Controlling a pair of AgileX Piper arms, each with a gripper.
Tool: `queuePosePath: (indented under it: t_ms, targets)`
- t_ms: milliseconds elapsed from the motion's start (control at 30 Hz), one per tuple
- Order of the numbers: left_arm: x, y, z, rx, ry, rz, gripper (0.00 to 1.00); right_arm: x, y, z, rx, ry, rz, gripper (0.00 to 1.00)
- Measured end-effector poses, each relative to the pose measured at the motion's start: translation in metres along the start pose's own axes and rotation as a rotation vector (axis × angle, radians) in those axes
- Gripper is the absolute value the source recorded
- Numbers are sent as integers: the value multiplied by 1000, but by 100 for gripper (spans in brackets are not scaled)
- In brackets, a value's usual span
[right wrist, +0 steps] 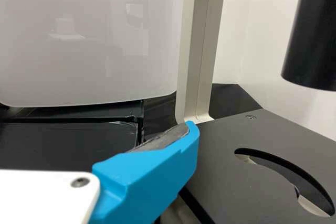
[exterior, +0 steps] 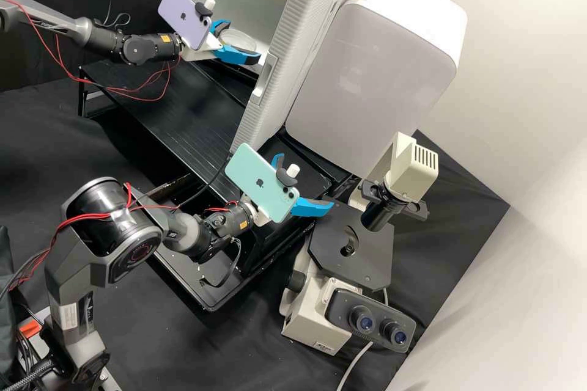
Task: Place the petri dish in the incubator
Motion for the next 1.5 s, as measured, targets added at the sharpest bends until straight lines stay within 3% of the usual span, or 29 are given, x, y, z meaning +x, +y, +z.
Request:
queuePosePath:
  t_ms: [300, 833, 1033, 1300, 1500]
  targets:
    - [22, -2, 1, 14, 62, -35, 0, 0, 0, 0, 0, 0, 0, 100]
    - [52, 9, 7, -24, 126, -88, 0, 0, 0, 0, 0, 0, 0, 100]
    - [63, 10, 11, -76, 122, -76, 0, 0, 0, 0, 0, 0, 0, 100]
    - [76, 10, 14, -80, 113, -43, 0, 0, 0, 0, 0, 0, 0, 100]
    - [80, 24, 13, -71, 108, 13, 0, 0, 0, 0, 0, 0, 0, 100]
